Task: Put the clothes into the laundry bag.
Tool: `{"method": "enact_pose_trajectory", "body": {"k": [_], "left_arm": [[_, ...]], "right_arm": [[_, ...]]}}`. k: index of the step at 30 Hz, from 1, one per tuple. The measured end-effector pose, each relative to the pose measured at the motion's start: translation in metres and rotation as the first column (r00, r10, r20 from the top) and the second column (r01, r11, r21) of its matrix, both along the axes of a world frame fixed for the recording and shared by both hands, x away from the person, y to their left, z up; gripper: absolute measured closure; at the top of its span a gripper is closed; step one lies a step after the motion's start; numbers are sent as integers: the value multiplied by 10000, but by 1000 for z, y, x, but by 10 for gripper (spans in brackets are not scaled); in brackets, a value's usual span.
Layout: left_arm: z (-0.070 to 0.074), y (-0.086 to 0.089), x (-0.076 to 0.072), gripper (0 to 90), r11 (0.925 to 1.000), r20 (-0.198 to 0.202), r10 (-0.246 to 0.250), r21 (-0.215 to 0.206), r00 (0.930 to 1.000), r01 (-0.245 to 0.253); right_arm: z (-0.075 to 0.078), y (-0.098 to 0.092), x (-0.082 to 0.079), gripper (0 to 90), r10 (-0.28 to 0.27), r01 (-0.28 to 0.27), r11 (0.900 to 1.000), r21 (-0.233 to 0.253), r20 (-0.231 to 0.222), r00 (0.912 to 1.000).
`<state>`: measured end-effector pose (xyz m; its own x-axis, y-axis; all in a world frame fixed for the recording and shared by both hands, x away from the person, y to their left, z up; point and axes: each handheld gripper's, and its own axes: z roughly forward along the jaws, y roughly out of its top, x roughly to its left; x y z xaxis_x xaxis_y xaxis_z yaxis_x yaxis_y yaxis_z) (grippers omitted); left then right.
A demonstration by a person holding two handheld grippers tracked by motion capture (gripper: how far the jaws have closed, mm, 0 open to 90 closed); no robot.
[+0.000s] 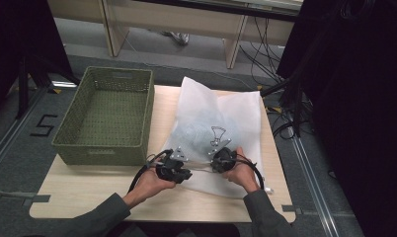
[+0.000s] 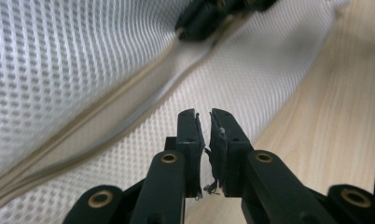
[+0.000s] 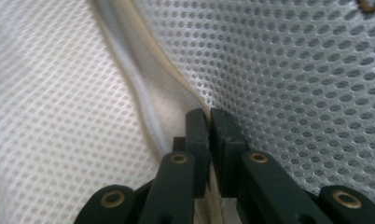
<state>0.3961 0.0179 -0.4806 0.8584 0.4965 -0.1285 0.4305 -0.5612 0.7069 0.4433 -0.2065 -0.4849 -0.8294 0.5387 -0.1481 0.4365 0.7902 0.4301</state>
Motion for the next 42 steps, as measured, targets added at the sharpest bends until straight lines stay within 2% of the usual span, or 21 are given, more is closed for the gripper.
{"method": "enact_pose_trajectory", "body": {"k": [1,3,5,9,11,14,15,17,20,25,27,28,29,32,33,36,38,39,40,41,42], "left_arm": [[-1,-1,-2,814,9999,-58,83,-75,9999,-84],[-1,2,-2,815,9986,-105,-308,416,9995,313],[-4,-1,-6,815,10000,-203,-51,83,9998,53],[2,0,-14,804,9997,-26,-214,-72,9998,213],[8,7,-17,790,9998,135,-213,-23,9997,214],[12,14,-20,779,9998,203,-82,-191,9998,86],[16,21,-21,775,9998,388,-173,12,9991,173],[19,34,-26,770,9996,374,127,-273,9992,-117],[22,48,-28,758,9999,533,154,-87,9985,-149],[21,61,-32,698,9991,374,400,-153,9985,-395],[21,65,-32,645,9992,420,388,35,9984,-390],[20,66,-33,615,9984,286,567,-39,9980,-566],[20,67,-33,579,9981,325,621,-19,9975,-621],[20,71,-34,501,9971,323,763,41,9966,-764],[20,73,-33,479,9979,432,641,69,9970,-645],[19,76,-34,430,9965,426,825,94,9957,-830],[18,78,-34,397,9968,475,786,95,9958,-792],[18,79,-35,387,9963,408,857,37,9955,-859],[17,81,-35,381,9964,353,844,-43,9958,-843],[17,82,-35,375,9961,329,886,-79,9955,-884],[18,83,-35,378,9960,320,885,-163,9956,-880]], "right_arm": [[0,-2,0,865,-106,106,9999,35,189,9998],[0,-6,2,862,-204,204,9998,-4,373,9991],[-1,-10,5,862,-174,175,9998,-17,547,9983],[0,-15,6,854,-370,363,9992,148,531,9979],[1,-16,3,847,-381,372,9990,247,340,9987],[3,-16,0,842,-58,48,9998,218,490,9988],[6,-15,-6,846,96,-104,9998,148,493,9987],[6,-15,-8,852,178,-180,9998,74,361,9992],[2,-12,-10,856,309,-304,9993,-232,219,9993],[4,-16,-9,819,120,-119,9999,-53,269,9996],[7,-17,-11,774,40,-45,9999,130,364,9993],[9,-19,-10,760,278,-285,9995,168,406,9988],[10,-19,-12,745,34,-50,9994,335,465,9989],[14,-23,-13,663,-90,32,9973,733,793,9968],[16,-24,-16,630,-407,339,9951,926,729,9965],[20,-27,-19,505,-1069,949,9847,1460,769,9913],[23,-30,-20,467,-1221,1047,9787,1768,906,9884],[25,-31,-22,459,-1471,1265,9713,2016,906,9850],[27,-34,-20,452,-1219,955,9723,2134,1141,9860],[29,-34,-22,442,-1647,1355,9579,2529,981,9815],[31,-36,-23,437,-1678,1364,9515,2759,935,9814]]}}
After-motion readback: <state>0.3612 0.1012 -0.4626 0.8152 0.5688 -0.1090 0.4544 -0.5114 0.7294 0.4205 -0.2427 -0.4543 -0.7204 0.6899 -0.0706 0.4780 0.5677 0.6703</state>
